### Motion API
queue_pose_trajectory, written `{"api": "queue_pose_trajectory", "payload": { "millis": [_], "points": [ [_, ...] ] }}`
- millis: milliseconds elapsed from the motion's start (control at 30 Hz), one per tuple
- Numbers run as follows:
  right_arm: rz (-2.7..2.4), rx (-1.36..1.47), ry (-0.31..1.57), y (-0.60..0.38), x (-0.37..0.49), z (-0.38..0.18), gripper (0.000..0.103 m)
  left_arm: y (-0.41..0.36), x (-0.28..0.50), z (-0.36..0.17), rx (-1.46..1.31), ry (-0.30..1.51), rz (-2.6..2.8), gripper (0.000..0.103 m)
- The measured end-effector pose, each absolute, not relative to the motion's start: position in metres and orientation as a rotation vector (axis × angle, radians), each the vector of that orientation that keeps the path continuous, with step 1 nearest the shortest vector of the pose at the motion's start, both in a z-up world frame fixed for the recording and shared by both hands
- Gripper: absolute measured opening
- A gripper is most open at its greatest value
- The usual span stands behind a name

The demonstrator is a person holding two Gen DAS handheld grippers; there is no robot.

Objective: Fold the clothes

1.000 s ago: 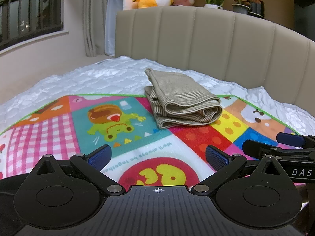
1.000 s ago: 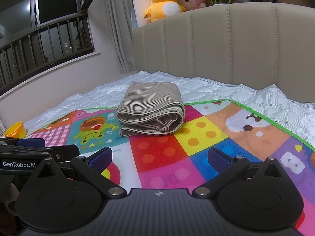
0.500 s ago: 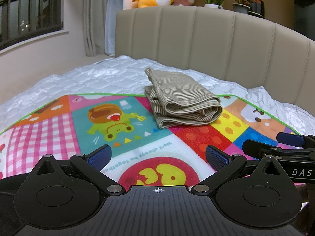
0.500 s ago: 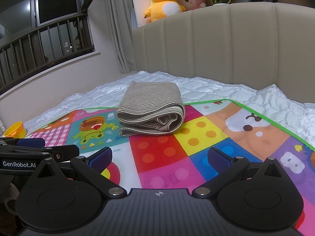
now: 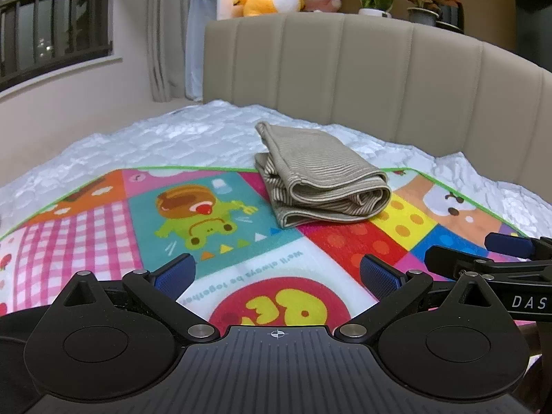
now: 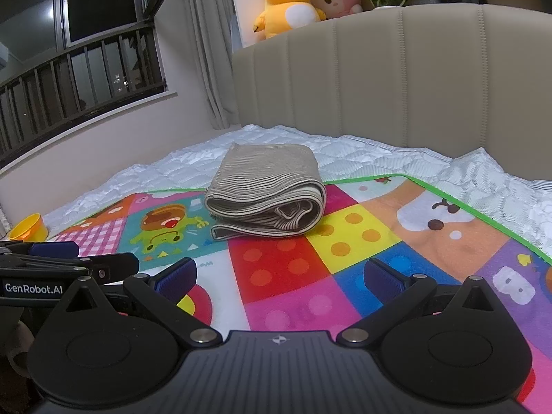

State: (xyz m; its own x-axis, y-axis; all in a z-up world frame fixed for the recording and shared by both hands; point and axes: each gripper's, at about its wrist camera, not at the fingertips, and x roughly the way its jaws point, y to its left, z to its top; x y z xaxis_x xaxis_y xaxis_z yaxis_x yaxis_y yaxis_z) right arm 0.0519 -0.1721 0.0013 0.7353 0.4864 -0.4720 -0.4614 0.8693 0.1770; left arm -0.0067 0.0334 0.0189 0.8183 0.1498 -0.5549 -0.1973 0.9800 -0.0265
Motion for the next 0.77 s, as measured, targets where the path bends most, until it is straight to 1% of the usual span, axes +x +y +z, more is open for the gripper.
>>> {"api": "queue_pose_trajectory", "payload": {
  "millis": [767],
  "points": [
    [0.518,0.050,0.528,-0.1724,0.0530,0.0006,0.103,0.0337,-0.0066,0.0182,-0.072,0.571,0.176,0.103]
  ]
}}
